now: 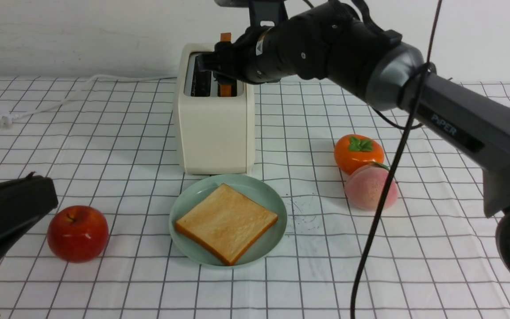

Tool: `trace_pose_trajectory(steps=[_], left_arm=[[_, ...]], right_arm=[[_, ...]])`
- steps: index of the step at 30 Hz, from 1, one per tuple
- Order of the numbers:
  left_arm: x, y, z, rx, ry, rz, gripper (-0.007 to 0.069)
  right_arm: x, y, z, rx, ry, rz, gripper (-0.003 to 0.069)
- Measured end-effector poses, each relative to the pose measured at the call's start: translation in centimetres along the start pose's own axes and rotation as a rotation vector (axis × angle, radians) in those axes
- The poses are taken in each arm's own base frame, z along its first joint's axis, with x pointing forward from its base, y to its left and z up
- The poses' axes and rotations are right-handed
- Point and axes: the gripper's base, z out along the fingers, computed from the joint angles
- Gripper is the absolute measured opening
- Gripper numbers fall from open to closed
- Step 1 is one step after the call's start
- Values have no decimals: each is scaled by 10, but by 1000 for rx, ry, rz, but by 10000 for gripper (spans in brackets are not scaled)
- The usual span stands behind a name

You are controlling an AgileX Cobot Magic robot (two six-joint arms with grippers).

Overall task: Take toasted bread from bread machine on white checkered table place on plate.
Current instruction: 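Grasp the toast slice in the toaster and pull it up out of the slot with the right gripper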

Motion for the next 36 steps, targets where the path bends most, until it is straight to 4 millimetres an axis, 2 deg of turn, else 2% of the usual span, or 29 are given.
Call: trace_pose_trajectory(steps=[6,13,15,22,30,36], left_arm=[[0,0,0,0,0,1,-13],[1,0,0,-1,1,2,-11],[1,0,0,-1,1,2,-11],[1,0,0,-1,1,2,-5],[1,0,0,-2,4,0,-1],[1,0,0,-4,6,0,4]], right_arm=[[-6,16,-3,-15,-57,-57,430],[8,-3,24,60,-75,-50,425],[10,-3,26,62,-83,-52,419],[14,-5,36,44,-118,-30,321],[18,-11,44,55,-123,-46,131],[15,-13,43,53,-143,-54,125]])
